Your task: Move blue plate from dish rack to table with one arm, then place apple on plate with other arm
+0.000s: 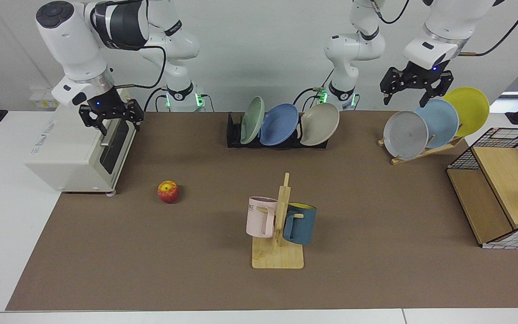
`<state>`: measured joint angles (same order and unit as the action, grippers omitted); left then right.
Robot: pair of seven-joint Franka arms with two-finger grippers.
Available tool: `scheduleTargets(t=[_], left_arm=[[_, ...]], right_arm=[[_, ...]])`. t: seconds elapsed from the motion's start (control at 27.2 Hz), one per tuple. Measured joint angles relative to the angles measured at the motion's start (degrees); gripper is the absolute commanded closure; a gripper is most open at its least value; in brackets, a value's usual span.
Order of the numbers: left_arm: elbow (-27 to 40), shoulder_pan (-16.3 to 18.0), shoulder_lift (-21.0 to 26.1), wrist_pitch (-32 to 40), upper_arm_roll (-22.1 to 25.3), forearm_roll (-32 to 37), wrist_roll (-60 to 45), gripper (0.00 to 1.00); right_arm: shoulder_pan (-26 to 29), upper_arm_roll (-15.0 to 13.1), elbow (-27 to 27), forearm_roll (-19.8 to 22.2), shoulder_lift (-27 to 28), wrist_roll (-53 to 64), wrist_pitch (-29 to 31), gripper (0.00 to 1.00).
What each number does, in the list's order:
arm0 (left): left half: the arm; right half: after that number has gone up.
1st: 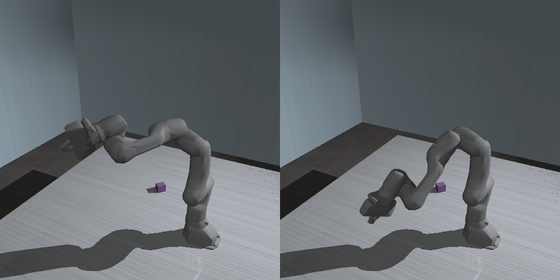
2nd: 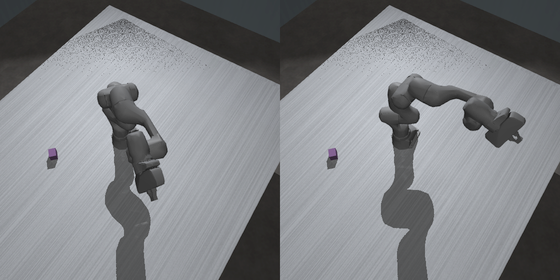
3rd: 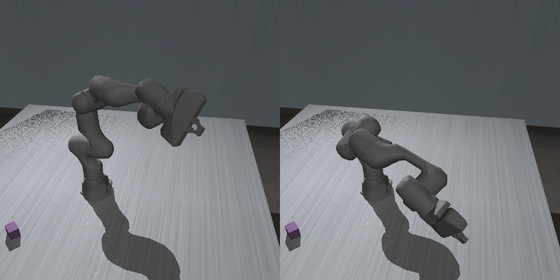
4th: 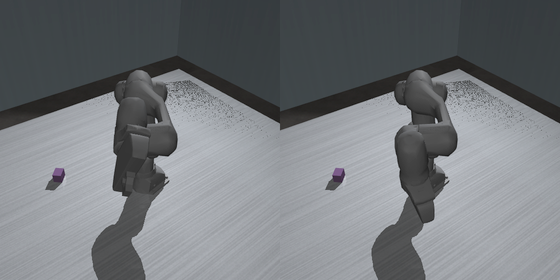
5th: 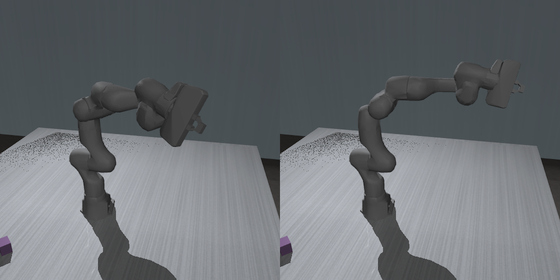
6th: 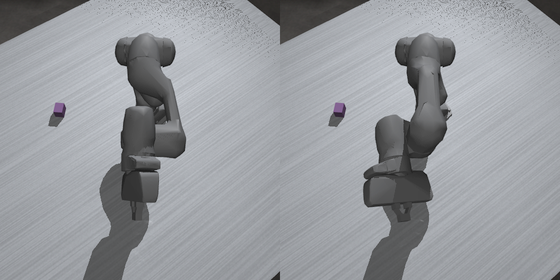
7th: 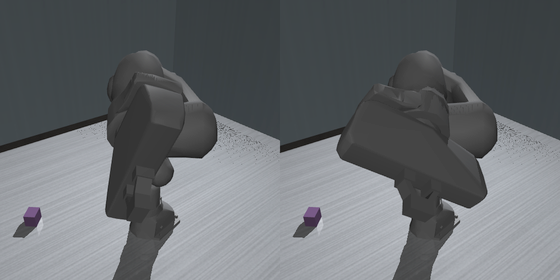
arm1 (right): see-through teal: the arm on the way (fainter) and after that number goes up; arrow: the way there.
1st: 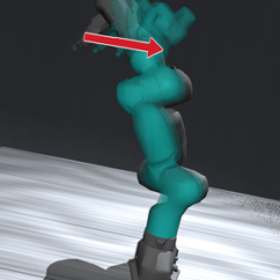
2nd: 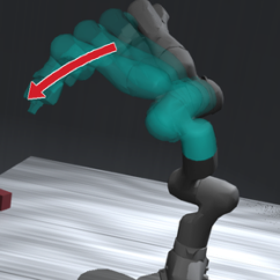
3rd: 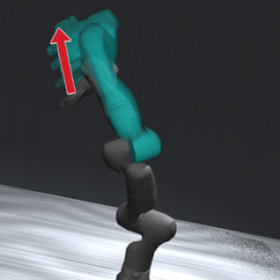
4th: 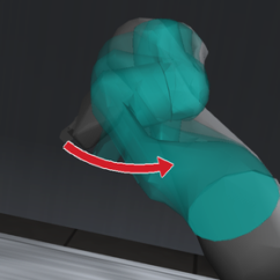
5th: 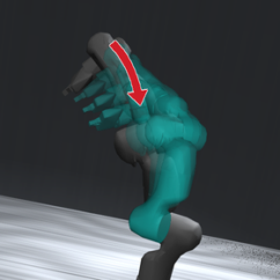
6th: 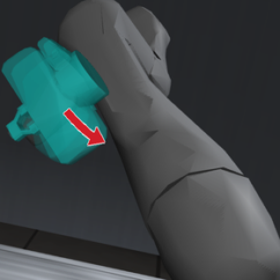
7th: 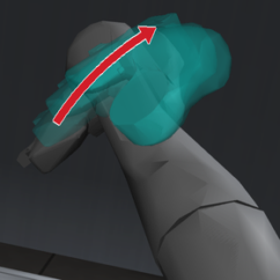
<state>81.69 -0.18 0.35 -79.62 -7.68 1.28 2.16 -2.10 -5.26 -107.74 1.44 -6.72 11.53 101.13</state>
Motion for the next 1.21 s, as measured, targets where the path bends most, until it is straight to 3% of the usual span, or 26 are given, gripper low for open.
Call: scheduleTargets(t=[1.21], left_arm=[[0.7,-0.1,-0.6,-0.1,0.5,-0.2,0.1,0.00]], right_arm=[[0.0,0.0,0.0,0.0,0.0,0.0,0.0,0.00]])
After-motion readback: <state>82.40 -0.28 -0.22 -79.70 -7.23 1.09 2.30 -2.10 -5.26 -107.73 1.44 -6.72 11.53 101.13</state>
